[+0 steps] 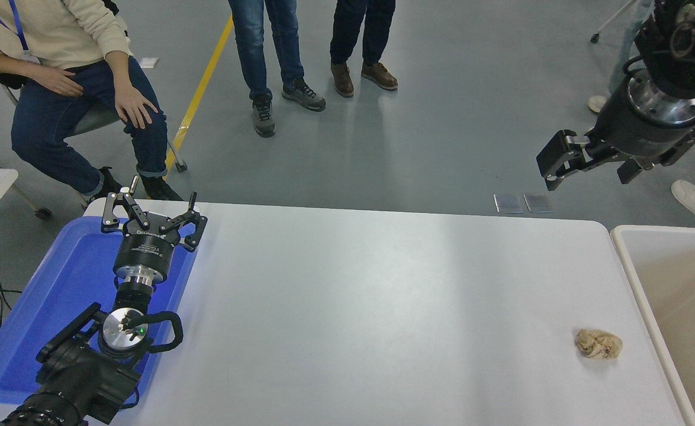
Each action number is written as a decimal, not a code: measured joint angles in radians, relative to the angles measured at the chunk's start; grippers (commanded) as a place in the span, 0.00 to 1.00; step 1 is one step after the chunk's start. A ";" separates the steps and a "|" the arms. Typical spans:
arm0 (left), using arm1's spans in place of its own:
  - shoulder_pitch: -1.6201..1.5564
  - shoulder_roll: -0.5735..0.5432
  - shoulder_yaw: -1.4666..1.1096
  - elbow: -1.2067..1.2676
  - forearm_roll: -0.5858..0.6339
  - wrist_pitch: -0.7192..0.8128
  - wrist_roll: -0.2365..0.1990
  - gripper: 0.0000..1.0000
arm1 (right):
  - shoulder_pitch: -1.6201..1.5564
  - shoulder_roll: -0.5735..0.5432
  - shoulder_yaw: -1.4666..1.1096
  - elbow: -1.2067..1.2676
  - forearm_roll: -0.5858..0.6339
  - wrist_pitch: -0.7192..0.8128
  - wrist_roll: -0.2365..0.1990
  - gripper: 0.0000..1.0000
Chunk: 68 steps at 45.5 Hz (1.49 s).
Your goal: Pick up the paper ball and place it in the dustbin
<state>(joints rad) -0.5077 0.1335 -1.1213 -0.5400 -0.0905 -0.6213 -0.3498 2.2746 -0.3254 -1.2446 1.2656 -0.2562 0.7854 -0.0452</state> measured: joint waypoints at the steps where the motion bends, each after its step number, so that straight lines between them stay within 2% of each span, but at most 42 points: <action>1: 0.000 0.000 0.000 0.000 0.000 0.000 0.000 1.00 | 0.000 0.000 0.000 0.000 0.000 0.000 0.000 1.00; 33: 0.001 0.000 0.000 0.000 0.000 0.000 0.000 1.00 | -0.021 -0.007 -0.005 -0.001 0.001 0.000 0.000 1.00; 68: 0.002 0.000 0.000 0.000 0.000 0.000 -0.002 1.00 | -0.090 -0.055 -0.146 0.001 0.035 0.000 0.001 1.00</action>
<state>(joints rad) -0.5062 0.1335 -1.1214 -0.5400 -0.0905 -0.6213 -0.3513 2.1842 -0.3807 -1.3911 1.2668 -0.2213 0.7854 -0.0444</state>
